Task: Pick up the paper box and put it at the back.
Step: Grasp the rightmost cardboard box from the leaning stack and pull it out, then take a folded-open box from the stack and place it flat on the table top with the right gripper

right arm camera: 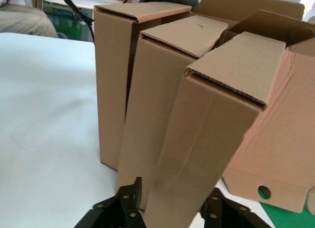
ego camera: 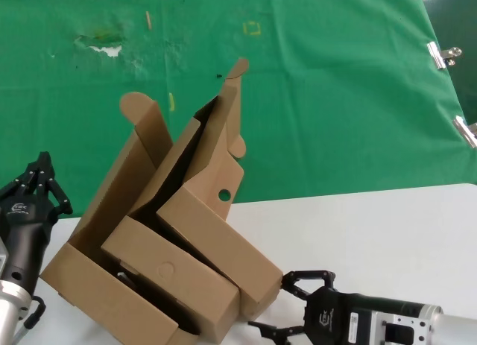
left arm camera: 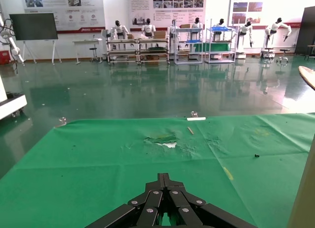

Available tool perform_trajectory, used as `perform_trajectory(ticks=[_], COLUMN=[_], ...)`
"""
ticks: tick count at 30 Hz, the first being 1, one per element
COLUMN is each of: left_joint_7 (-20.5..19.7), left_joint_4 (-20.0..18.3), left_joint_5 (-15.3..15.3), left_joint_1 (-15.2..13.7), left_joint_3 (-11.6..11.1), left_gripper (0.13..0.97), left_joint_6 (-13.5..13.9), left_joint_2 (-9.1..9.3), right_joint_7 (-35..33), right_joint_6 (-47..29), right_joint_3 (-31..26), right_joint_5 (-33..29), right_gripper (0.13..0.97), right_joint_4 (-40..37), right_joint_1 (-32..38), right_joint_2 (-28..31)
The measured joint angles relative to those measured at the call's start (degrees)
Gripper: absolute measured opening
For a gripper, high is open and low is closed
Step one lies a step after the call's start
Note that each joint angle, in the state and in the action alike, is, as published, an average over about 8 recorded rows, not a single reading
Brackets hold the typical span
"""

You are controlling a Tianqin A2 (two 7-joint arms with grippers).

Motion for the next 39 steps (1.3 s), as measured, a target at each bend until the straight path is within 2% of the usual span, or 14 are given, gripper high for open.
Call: perform_trajectory(ticks=[6, 15, 21, 26, 32, 39], left_joint_7=[0.0, 0.0, 0.0, 0.0, 0.0, 0.0], left_joint_4=[0.0, 0.0, 0.0, 0.0, 0.0, 0.0], left_joint_5=[0.0, 0.0, 0.0, 0.0, 0.0, 0.0], left_joint_1=[0.0, 0.0, 0.0, 0.0, 0.0, 0.0], left_joint_3=[0.0, 0.0, 0.0, 0.0, 0.0, 0.0], left_gripper=[0.144, 0.14, 0.14, 0.14, 0.14, 0.14], left_joint_6=[0.0, 0.0, 0.0, 0.0, 0.0, 0.0], left_joint_2=[0.0, 0.0, 0.0, 0.0, 0.0, 0.0], right_joint_7=[0.2, -0.2, 1.1, 4.8, 15.6, 30.1], right_joint_6=[0.9, 3.1, 5.9, 9.2, 11.1, 6.8], right_joint_3=[0.6, 2.6, 5.1, 8.5, 11.0, 9.0], right_joint_5=[0.3, 1.7, 1.3, -0.6, -8.8, -26.1], right_gripper=[0.379, 0.232, 0.183, 0.152, 0.14, 0.138], right_joint_4=[0.5, 1.6, 3.0, 3.5, 1.5, -6.6], right_joint_1=[-0.4, -2.1, -2.9, -2.9, -0.1, 8.8], right_joint_2=[0.3, -0.2, 1.0, 3.9, 7.7, 7.9])
